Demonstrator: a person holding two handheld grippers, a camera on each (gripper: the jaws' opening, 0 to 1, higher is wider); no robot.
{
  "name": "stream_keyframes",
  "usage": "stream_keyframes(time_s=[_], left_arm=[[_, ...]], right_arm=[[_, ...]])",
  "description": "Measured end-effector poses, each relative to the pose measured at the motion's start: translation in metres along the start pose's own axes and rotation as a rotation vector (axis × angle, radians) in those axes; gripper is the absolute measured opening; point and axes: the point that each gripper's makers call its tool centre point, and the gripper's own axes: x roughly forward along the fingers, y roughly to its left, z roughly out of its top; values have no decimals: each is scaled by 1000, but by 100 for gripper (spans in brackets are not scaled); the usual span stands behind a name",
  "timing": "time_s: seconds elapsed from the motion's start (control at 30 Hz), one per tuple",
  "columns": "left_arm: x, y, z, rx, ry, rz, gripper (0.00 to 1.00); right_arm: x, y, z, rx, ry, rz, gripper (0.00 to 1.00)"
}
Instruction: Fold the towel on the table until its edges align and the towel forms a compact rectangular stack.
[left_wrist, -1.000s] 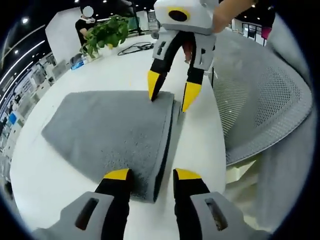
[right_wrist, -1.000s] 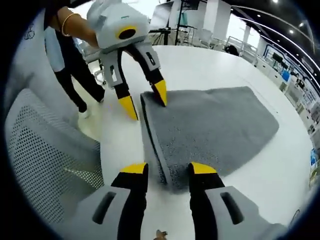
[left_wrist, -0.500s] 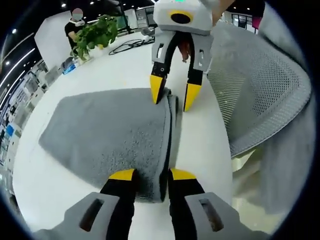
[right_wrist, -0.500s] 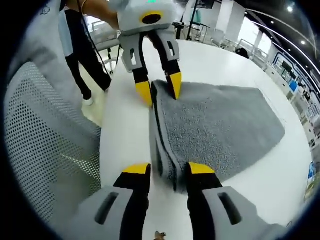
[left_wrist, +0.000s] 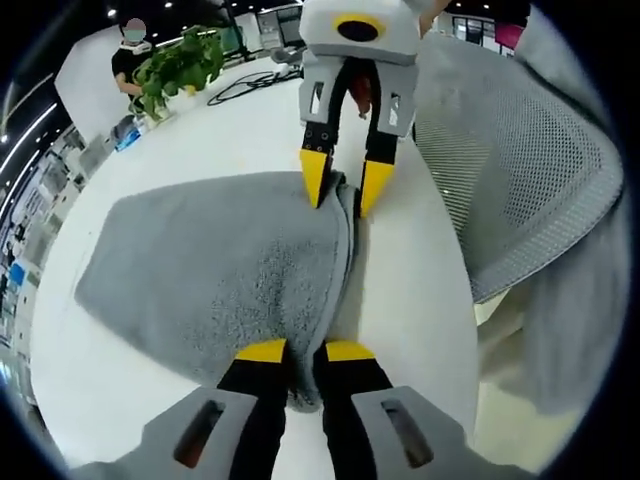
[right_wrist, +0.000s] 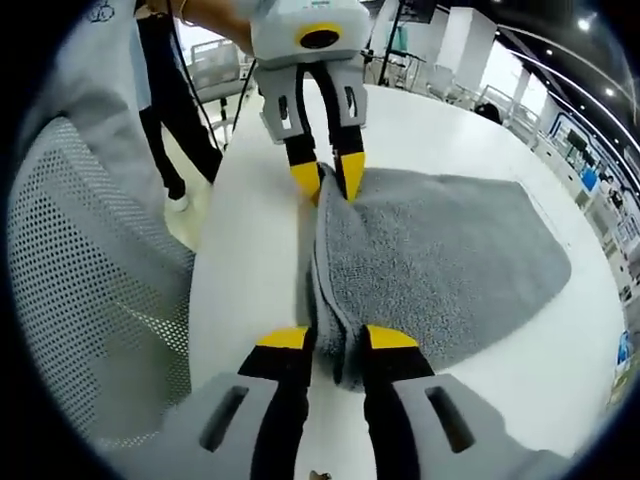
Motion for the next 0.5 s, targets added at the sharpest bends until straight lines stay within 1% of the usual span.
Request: stream_keyframes(time_s=[0.07, 0.1, 0.17, 0.3, 0.5], left_arm=[[0, 0, 0, 19, 13, -10, 9], [0, 2, 1, 17, 20, -16, 8], [1, 3, 1, 11, 23, -15, 7], [3, 4, 2, 32, 38, 14, 7], [2, 4, 2, 50, 70, 31, 6]], right_arm=[[1, -2, 1, -15, 10, -5, 12], [2, -4, 1, -40, 17, -13, 11], [4, -5, 3, -59, 23, -15, 8], [2, -5, 4, -65, 35, -13, 6], [-2, -4, 8, -33, 43, -4, 6]])
